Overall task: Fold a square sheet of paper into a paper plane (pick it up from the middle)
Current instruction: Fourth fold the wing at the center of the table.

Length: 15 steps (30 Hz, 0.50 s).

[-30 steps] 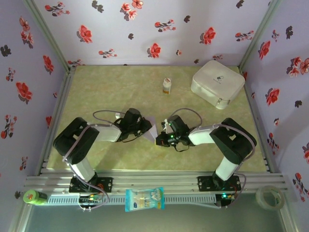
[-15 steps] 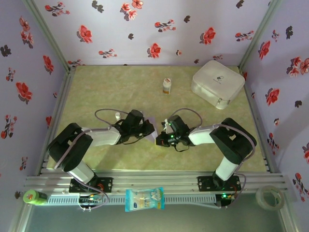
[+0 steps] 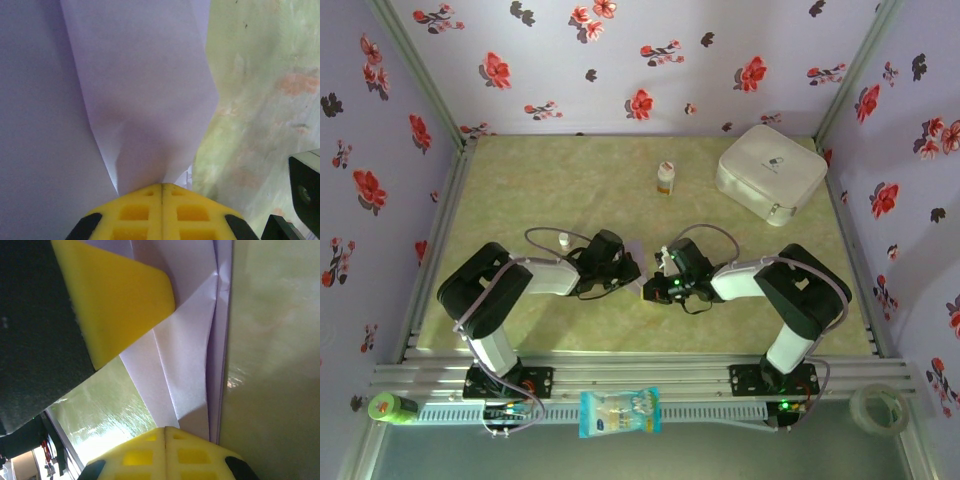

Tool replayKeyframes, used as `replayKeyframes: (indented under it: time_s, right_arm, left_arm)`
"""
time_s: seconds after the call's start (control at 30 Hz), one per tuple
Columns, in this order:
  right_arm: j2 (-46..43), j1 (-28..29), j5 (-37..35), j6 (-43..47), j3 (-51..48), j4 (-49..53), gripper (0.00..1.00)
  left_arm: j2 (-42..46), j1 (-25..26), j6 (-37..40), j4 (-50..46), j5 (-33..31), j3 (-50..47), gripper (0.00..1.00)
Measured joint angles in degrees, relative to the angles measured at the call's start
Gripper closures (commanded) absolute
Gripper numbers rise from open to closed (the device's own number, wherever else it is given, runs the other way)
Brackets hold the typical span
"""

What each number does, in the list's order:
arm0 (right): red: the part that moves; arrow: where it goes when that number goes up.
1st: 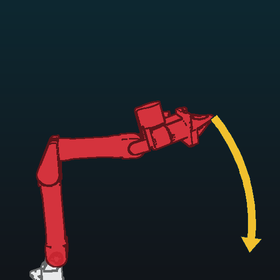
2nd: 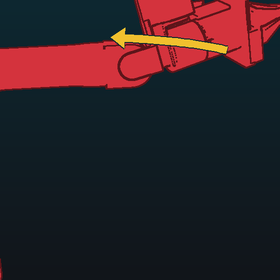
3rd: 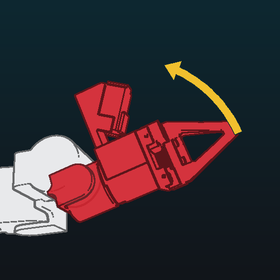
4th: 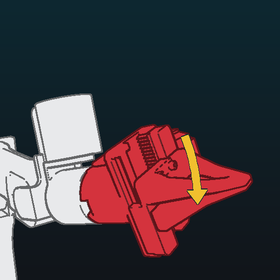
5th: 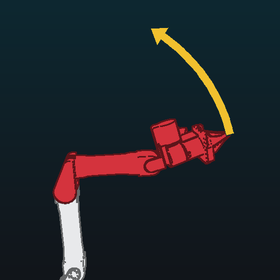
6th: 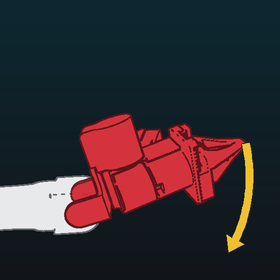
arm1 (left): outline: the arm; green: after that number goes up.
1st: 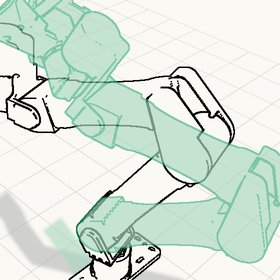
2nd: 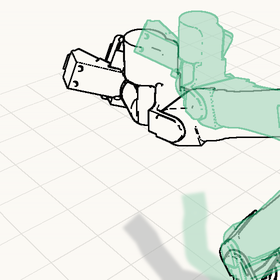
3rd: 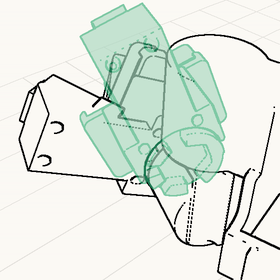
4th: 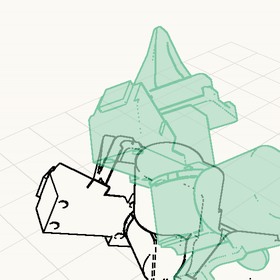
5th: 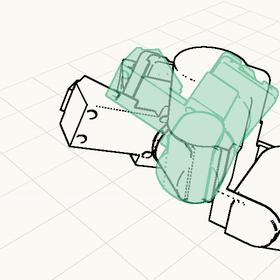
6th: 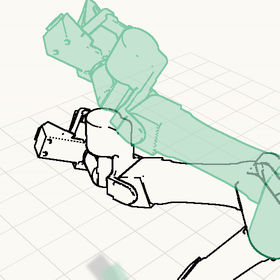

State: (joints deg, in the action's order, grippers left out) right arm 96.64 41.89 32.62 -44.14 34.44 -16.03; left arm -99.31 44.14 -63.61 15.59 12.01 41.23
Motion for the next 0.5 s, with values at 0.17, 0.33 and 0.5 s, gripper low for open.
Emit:
replayKeyframes:
  time_s: [0.17, 0.33, 0.5]
  right_arm:
    - [0.00, 0.00, 0.04, 0.02, 0.50, 0.96, 0.98]
    - [-2.01, -0.15, -0.02, -0.11, 0.81, 4.37, 0.93]
    - [-5.57, -0.76, 0.04, -0.70, 1.97, 7.28, 0.95]
  left_arm:
    - [-0.02, -0.07, 0.00, -0.76, 0.02, 0.37, 0.98]
    - [-0.28, -0.17, 0.00, -0.94, 0.04, 0.68, 1.00]
    - [-0.55, -0.57, 0.00, -0.85, 0.04, 0.96, 1.00]
